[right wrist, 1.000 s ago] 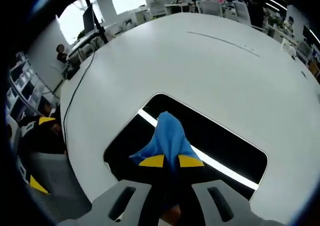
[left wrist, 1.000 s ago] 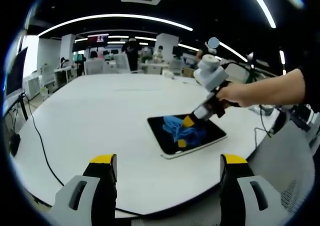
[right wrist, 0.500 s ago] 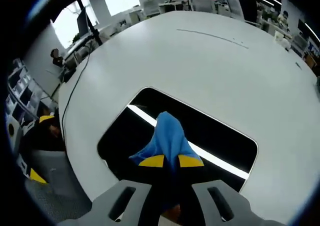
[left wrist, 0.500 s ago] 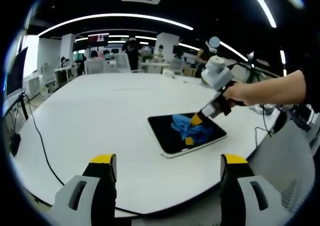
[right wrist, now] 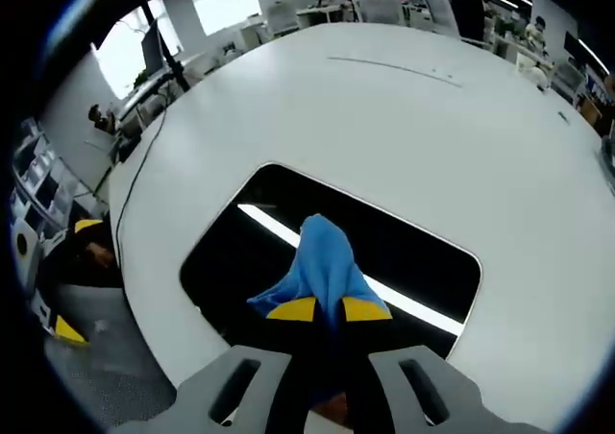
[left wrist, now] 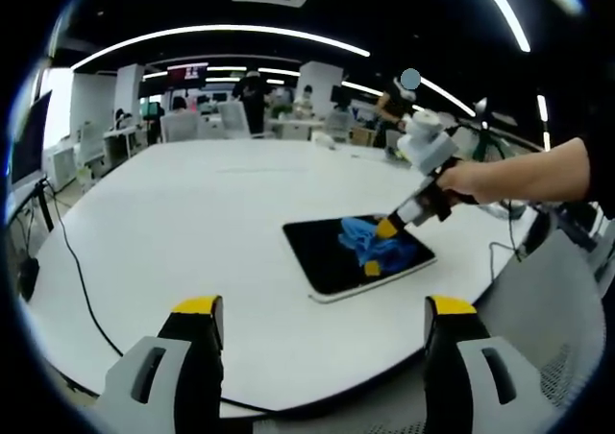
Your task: Wipe the mirror surface with the cleaning cloth until all visible marks leave the cleaned area.
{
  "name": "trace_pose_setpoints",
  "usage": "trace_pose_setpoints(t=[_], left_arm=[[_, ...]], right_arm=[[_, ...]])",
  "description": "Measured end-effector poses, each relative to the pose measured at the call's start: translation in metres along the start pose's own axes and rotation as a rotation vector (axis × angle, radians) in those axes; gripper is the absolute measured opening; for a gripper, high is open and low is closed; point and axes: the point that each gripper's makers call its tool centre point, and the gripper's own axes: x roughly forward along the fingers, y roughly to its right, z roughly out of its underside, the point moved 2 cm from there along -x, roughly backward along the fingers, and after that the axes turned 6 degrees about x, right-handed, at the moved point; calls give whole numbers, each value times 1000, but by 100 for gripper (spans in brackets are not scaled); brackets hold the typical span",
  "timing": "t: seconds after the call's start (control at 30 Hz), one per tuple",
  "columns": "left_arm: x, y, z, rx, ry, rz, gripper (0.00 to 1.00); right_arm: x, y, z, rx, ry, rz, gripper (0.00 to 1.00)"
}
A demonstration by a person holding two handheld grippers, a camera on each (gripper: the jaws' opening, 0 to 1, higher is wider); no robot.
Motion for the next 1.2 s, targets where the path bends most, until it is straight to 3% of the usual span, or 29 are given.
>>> trace_pose_setpoints(t=[0.6, 1.2], left_arm=[[0, -2, -7, 22, 42, -8, 86], [1, 1, -2, 38, 1, 8, 82]], right_arm=[[-9, 22, 8, -34, 1, -17, 3], [-15, 39, 15, -12, 32, -25, 3]])
